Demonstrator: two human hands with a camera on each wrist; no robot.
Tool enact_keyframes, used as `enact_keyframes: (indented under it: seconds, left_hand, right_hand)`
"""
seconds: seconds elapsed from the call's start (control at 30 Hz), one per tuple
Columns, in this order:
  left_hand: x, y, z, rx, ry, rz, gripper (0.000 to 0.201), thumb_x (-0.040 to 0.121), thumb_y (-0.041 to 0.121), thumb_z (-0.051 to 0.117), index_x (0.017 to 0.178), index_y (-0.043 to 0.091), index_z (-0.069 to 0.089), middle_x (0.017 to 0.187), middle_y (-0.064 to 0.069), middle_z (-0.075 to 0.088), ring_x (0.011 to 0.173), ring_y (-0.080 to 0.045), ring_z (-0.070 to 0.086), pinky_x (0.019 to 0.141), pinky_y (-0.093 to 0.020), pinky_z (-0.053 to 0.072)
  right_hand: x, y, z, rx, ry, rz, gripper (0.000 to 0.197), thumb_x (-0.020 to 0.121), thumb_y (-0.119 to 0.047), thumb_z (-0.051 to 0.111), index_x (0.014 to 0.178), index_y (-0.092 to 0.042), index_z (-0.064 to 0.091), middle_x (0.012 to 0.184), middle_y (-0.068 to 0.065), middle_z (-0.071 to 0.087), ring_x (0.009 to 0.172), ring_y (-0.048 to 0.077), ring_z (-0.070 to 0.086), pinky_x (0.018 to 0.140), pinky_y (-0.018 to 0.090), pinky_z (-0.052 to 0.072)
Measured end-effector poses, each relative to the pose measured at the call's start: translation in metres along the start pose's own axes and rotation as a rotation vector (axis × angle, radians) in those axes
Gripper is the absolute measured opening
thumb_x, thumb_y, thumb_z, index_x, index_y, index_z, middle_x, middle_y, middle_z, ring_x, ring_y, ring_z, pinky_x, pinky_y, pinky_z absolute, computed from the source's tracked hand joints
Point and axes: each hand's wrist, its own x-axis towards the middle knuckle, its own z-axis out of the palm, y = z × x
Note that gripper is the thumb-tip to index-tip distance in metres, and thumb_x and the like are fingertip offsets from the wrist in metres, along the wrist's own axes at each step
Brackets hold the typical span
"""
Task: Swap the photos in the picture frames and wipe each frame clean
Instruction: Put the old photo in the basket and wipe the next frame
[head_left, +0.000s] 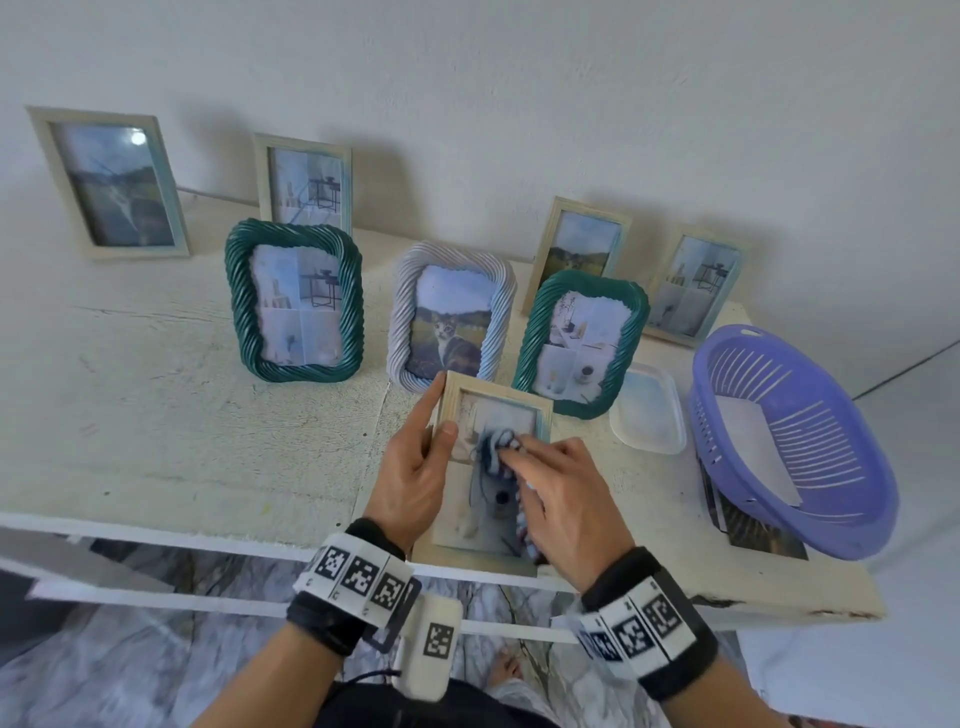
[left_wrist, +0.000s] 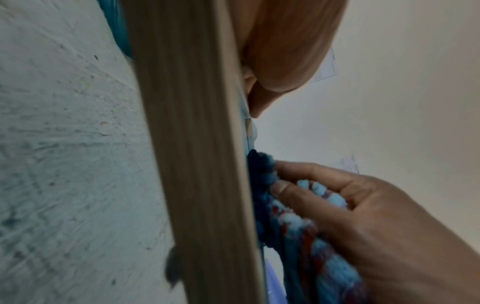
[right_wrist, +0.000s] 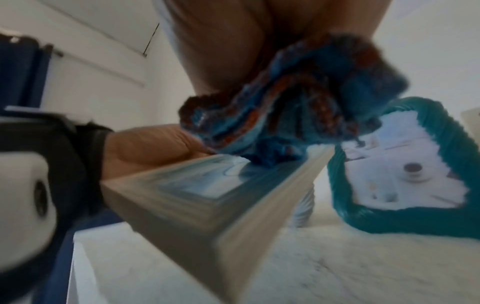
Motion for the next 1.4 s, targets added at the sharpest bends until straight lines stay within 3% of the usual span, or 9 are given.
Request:
enact_keyframes:
  seconds: [0.1,0.3,0.43,0.53,0.73,0.97,1.07,1.3,1.4]
  left_hand:
    - [0.008,0.002,0.0,-0.026,0.012,-0.004,0.052,0.099,0.027,0.045,0.15,0.025,0.032,0.086,-0.019,0.066,0.076,-0.019,0.058,0.078,-0.037,0.051]
    - [0.003,-0.002,-0.004,0.006,0.023,-0.005,0.049,0.101,0.005,0.042,0.149,0.012,0.032,0.054,0.007,0.048,0.055,0.007,0.046,0.06,-0.01,0.04]
    - [0.003,0.001,0.002,0.053,0.039,0.016,0.051,0.1,0.023,0.044,0.15,0.019,0.033,0.066,0.001,0.046,0.059,-0.01,0.041,0.061,-0.024,0.038]
    - [0.006,0.001,-0.004,0.031,0.029,0.023,0.056,0.095,0.031,0.044,0.149,0.02,0.034,0.075,-0.003,0.052,0.067,-0.013,0.047,0.066,-0.031,0.044]
    - [0.005,0.006,0.002,0.035,0.028,0.053,0.048,0.102,0.013,0.045,0.148,0.019,0.034,0.058,0.015,0.047,0.054,0.002,0.041,0.059,-0.016,0.041]
    - [0.004,0.002,-0.008,-0.002,0.032,0.012,0.052,0.098,0.03,0.048,0.148,0.024,0.037,0.066,-0.005,0.041,0.061,-0.017,0.038,0.062,-0.036,0.039]
    - [0.003,0.005,-0.003,-0.015,0.002,0.024,0.056,0.095,0.038,0.046,0.148,0.027,0.036,0.064,-0.008,0.042,0.058,-0.019,0.037,0.055,-0.04,0.041]
    - [0.007,0.007,-0.01,0.033,0.029,0.05,0.05,0.099,0.021,0.047,0.147,0.02,0.035,0.055,0.015,0.044,0.053,-0.003,0.038,0.058,-0.022,0.04]
    - [0.005,0.009,-0.009,0.006,-0.015,0.027,0.053,0.094,0.039,0.047,0.147,0.033,0.037,0.055,-0.013,0.041,0.056,-0.019,0.04,0.054,-0.039,0.045]
  right_hand:
    - [0.014,-0.011,0.001,0.005,0.084,0.067,0.048,0.062,0.006,0.077,0.106,-0.009,0.068,0.112,0.005,0.066,0.085,0.022,0.048,0.072,0.034,0.053]
    - [0.009,-0.017,-0.007,-0.041,0.045,-0.198,0.036,0.058,0.009,0.074,0.089,-0.01,0.073,0.104,0.004,0.07,0.09,0.007,0.038,0.077,0.025,0.039]
    - [0.029,-0.004,-0.01,-0.087,0.055,-0.023,0.048,0.057,0.009,0.072,0.101,-0.012,0.07,0.109,0.003,0.063,0.087,0.018,0.046,0.078,0.028,0.045]
    - [0.022,-0.016,-0.011,-0.075,0.001,-0.178,0.04,0.067,0.005,0.055,0.101,-0.01,0.07,0.115,0.005,0.063,0.094,0.014,0.044,0.081,0.026,0.034]
    - [0.028,0.005,-0.015,-0.12,-0.033,-0.126,0.042,0.064,0.006,0.07,0.1,-0.016,0.069,0.117,-0.002,0.061,0.1,0.015,0.045,0.087,0.028,0.038]
    - [0.015,-0.009,-0.026,-0.087,-0.126,-0.294,0.039,0.065,0.004,0.056,0.096,-0.013,0.073,0.113,0.0,0.064,0.097,0.009,0.039,0.083,0.024,0.035]
    - [0.026,0.008,-0.02,-0.159,-0.131,-0.122,0.043,0.07,0.005,0.064,0.106,-0.017,0.069,0.122,-0.002,0.057,0.1,0.022,0.047,0.088,0.024,0.035]
    - [0.012,-0.014,-0.021,-0.008,-0.14,-0.261,0.038,0.075,0.0,0.047,0.101,-0.012,0.072,0.117,0.004,0.06,0.1,0.02,0.045,0.09,0.026,0.042]
    - [0.018,0.002,-0.024,-0.011,-0.114,-0.132,0.032,0.076,0.004,0.059,0.102,-0.01,0.071,0.119,0.008,0.054,0.104,0.025,0.051,0.088,0.035,0.052]
